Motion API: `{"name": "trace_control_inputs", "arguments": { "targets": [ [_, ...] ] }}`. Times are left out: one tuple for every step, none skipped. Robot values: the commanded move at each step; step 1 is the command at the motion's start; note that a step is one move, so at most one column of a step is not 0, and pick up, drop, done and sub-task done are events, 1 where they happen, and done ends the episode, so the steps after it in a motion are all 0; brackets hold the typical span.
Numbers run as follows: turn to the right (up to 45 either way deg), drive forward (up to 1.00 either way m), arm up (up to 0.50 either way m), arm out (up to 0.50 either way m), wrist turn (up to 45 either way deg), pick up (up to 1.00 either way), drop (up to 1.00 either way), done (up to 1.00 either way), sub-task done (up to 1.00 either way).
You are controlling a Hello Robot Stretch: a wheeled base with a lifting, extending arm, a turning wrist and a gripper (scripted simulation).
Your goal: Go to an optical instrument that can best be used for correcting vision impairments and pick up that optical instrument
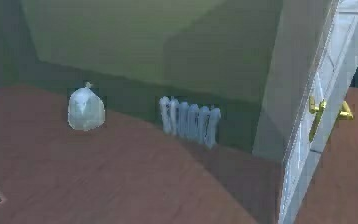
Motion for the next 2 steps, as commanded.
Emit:
{"name": "trace_control_inputs", "arguments": {
  "targets": [
    [45.0,0.0,0.0,0.0,0.0,0.0,0.0,0.0,0.0],
    [33.0,0.0,0.0,0.0,0.0,0.0,0.0,0.0,0.0]
  ]
}}
